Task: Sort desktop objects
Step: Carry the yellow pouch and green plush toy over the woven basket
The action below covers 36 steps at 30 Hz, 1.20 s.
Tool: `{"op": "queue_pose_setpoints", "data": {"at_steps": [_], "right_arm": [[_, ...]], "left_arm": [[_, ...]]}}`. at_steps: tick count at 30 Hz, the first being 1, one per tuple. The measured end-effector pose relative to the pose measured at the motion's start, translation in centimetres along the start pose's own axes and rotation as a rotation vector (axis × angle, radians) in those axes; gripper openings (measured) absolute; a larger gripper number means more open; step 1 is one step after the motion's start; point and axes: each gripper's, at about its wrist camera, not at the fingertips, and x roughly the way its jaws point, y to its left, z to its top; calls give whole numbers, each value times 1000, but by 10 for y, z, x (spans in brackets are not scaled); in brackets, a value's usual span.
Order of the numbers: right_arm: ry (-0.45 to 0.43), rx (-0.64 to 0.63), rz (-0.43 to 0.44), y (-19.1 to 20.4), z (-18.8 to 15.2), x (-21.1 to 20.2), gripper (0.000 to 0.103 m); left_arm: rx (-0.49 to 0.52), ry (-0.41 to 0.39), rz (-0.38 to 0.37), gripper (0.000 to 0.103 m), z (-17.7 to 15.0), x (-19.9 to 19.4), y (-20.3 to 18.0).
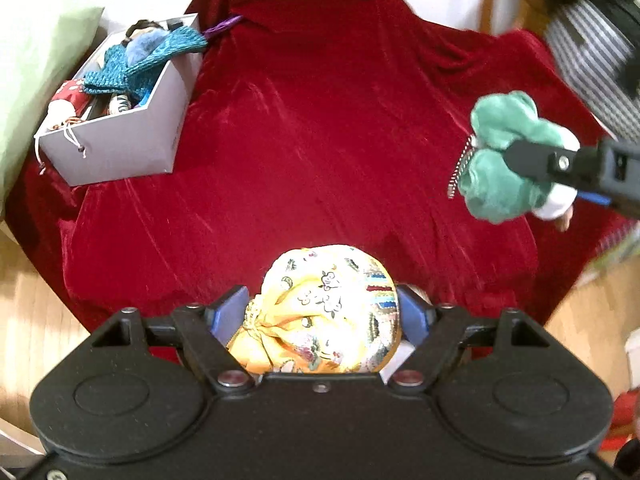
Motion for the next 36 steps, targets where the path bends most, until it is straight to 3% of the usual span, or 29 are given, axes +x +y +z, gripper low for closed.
{"op": "queue_pose_setpoints", "data": {"at_steps": [5, 9, 14, 23, 30, 36], "right_arm": [[-26, 17, 30, -6, -44, -43, 58], [-6, 79, 17, -16, -68, -47, 58], [36, 101, -23, -24, -89, -44, 58], [89, 87, -51, -20, -97, -24, 58], [137, 56, -62, -12, -99, -4, 58], [174, 53, -64, -9, -100, 12, 58]], "left_arm": [[81, -35, 15, 74, -54, -9, -33], [84, 10, -7, 74, -78, 10, -41], [104, 7, 58, 74, -99, 28, -51], [63, 27, 84, 75, -108, 40, -50], [16, 99, 71, 76, -109, 56, -43], [9, 91, 79, 77, -109, 57, -44]]}}
